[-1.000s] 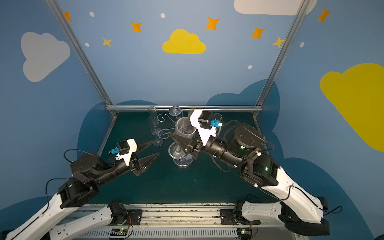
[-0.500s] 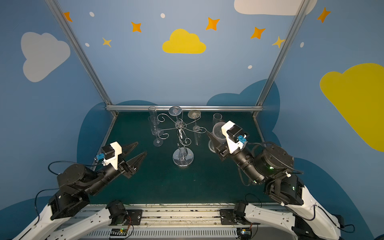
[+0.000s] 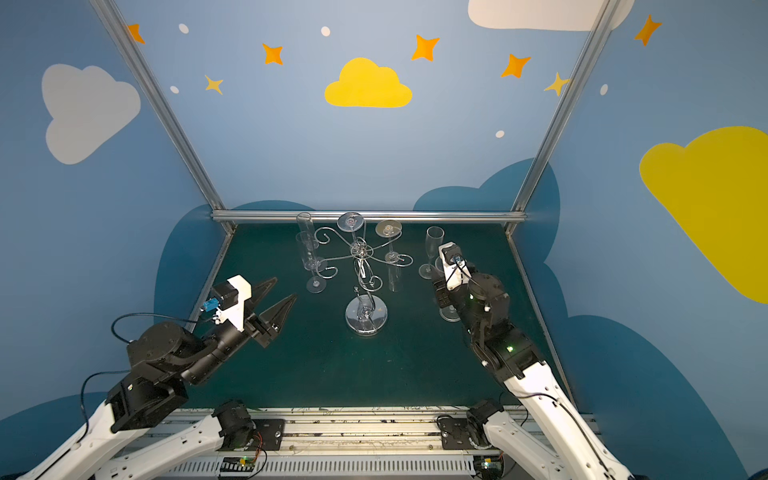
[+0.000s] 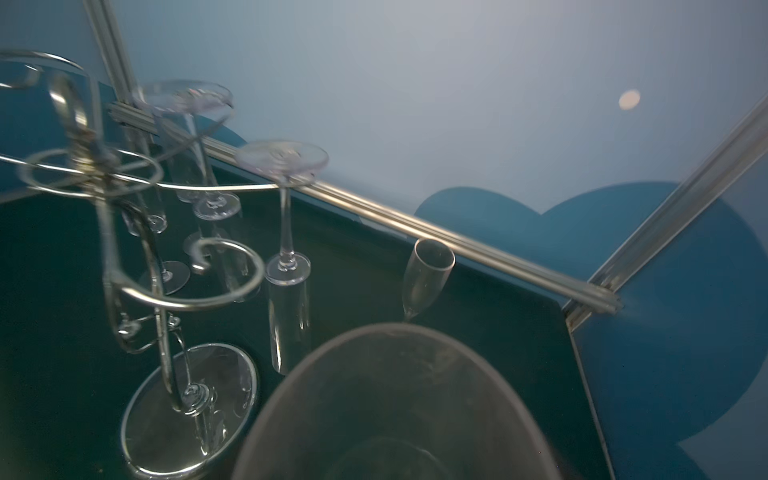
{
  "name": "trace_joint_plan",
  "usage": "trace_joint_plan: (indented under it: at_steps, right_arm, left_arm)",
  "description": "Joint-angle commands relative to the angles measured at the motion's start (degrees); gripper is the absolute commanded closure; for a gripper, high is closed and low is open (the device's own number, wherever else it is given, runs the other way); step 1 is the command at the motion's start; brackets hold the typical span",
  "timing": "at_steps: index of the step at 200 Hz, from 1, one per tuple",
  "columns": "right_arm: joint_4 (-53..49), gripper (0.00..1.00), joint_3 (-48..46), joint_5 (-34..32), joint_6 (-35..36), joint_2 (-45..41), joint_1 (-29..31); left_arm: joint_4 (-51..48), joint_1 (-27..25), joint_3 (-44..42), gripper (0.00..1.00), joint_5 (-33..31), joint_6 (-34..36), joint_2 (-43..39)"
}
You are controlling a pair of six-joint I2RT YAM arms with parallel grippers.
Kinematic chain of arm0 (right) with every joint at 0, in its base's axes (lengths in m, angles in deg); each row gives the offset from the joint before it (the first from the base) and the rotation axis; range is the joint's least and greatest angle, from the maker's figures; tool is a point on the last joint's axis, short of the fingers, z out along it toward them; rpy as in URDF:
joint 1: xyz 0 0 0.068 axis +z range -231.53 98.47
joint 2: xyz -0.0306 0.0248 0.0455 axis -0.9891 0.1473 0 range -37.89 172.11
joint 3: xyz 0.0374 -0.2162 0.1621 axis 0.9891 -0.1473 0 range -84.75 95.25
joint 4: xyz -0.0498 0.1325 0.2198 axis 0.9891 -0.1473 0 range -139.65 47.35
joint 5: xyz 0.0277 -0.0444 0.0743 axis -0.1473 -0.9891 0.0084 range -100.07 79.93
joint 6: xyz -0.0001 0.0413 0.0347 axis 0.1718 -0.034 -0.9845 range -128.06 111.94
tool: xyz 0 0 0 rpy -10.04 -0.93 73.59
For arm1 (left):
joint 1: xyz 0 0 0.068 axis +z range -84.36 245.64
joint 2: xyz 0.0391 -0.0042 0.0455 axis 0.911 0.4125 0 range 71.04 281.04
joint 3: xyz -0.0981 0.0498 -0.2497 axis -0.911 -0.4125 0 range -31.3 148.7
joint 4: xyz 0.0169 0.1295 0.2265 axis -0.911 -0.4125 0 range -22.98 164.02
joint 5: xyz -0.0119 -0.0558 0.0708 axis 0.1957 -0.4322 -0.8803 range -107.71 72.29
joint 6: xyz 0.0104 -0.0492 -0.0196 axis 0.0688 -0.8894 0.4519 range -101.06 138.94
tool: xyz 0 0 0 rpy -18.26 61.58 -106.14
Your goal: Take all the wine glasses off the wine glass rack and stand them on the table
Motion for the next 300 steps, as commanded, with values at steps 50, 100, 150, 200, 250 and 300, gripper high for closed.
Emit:
trace_joint_plan:
  at_steps: [50,100,150,200,250,300]
  right_arm:
    - [29.5,0.67,-9.5,18.5,-8.7,12.8,-13.0]
    - [30.2,0.68,-4.3,21.0,-7.2,23.8,-14.7]
    - [34.5,0.68,-3.3,20.3,-7.5,31.3,-15.0]
    - [38.4,0.68,-2.2,19.6,-7.1,37.0,-15.1]
    - [39.8,0.70,-0.1,19.7,-6.6,41.1,-15.1]
    - [40.2,0.69,1.3,19.6,-5.4,44.5,-15.0]
  left_arm:
    - [3.9,0.1,1.5,0.42,-6.7,4.3,2.4]
    - [15.8,0.1,-2.6,0.45,-7.2,6.8,3.3]
    - [13.3,0.5,-1.4,0.43,-8.4,6.6,6.3]
    - [15.0,1.8,-0.3,0.43,-6.6,7.0,10.2]
    - [16.9,2.5,-0.1,0.43,-5.4,6.4,13.6]
    - [17.5,4.0,-0.2,0.43,-4.3,5.4,15.0]
